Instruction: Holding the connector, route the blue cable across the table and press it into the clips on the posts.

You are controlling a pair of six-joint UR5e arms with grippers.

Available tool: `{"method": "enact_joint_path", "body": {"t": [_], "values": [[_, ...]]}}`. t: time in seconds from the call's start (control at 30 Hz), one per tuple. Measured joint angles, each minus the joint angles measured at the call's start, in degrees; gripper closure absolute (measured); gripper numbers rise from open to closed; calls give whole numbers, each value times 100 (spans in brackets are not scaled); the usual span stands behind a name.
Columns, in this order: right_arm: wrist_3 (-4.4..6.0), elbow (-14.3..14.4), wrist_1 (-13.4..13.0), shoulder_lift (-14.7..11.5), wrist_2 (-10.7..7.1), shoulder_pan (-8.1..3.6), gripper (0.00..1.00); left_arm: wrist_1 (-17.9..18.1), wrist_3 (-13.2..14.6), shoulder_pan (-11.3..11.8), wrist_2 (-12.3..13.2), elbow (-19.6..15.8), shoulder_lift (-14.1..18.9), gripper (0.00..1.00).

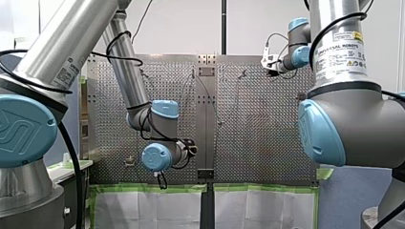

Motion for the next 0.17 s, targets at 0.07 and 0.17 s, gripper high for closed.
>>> {"method": "enact_joint_path", "body": {"t": [0.07,0.17], "values": [[0,0,0,0,0,0,100,0,0,0,0,0,0,0],[0,0,0,0,0,0,100,0,0,0,0,0,0,0]]}}
